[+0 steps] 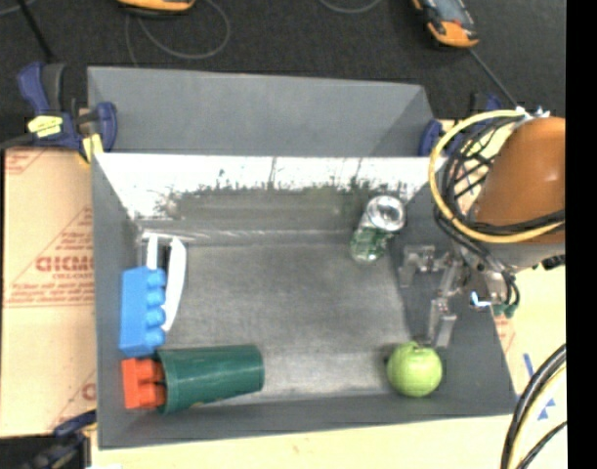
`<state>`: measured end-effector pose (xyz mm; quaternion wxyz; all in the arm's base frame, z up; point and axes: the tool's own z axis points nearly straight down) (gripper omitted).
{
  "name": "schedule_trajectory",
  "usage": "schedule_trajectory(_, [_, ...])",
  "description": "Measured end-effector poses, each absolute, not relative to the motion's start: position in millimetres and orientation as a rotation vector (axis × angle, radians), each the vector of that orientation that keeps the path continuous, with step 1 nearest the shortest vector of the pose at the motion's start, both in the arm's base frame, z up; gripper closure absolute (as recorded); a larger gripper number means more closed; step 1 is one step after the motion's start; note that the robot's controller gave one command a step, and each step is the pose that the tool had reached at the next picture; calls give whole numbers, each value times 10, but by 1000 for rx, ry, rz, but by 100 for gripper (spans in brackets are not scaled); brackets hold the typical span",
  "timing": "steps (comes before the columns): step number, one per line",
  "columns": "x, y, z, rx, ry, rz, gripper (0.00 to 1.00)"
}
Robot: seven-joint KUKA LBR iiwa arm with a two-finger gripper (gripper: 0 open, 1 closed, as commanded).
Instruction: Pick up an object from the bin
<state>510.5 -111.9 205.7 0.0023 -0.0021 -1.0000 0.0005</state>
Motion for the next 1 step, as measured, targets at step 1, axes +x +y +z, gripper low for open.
schedule_trajectory(1, [5122,-1116,2100,-2,-3145,4,0])
